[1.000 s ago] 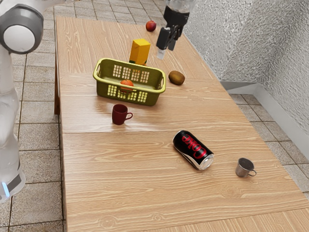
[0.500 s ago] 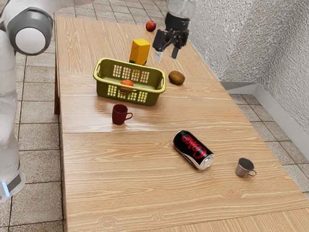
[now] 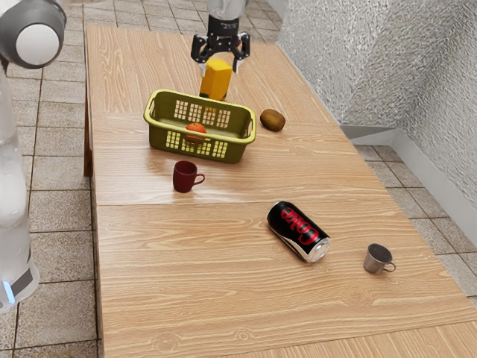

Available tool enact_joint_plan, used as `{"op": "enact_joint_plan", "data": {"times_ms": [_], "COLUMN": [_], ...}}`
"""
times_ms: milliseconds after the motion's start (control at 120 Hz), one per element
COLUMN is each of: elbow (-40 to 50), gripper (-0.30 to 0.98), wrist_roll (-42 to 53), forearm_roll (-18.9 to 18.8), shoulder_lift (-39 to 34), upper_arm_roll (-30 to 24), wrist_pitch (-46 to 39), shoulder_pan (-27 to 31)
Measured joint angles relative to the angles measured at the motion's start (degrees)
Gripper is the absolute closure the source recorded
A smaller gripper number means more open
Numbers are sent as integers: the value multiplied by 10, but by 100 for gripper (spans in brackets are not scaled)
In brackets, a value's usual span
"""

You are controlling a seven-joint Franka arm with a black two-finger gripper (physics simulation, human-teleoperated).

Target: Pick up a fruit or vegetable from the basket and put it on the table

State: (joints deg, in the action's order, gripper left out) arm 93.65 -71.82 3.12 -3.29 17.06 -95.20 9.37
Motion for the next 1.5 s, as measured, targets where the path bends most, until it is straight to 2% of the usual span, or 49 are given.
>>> {"op": "enact_joint_plan", "data": {"times_ms": [67,150,242,450,550,658,925,1225,1500], "elbow": [3,28,65,122,174,187,219,261,291], "gripper": [0,0,0,0,0,0,0,0,0], "wrist_roll": [61,129,193,305,347,386,449,481,496], "forearm_roll": [1,1,5,29,29,27,19,44,51], "shoulder_lift": [8,13,18,2,-47,-60,-49,-30,-32], "upper_arm_roll": [-5,-69,-89,-29,-18,-10,-11,-13,-13], "wrist_pitch": [-11,-34,-66,-121,-142,-158,-192,-243,-261], "shoulder_pan": [19,89,101,21,50,74,71,65,67]}}
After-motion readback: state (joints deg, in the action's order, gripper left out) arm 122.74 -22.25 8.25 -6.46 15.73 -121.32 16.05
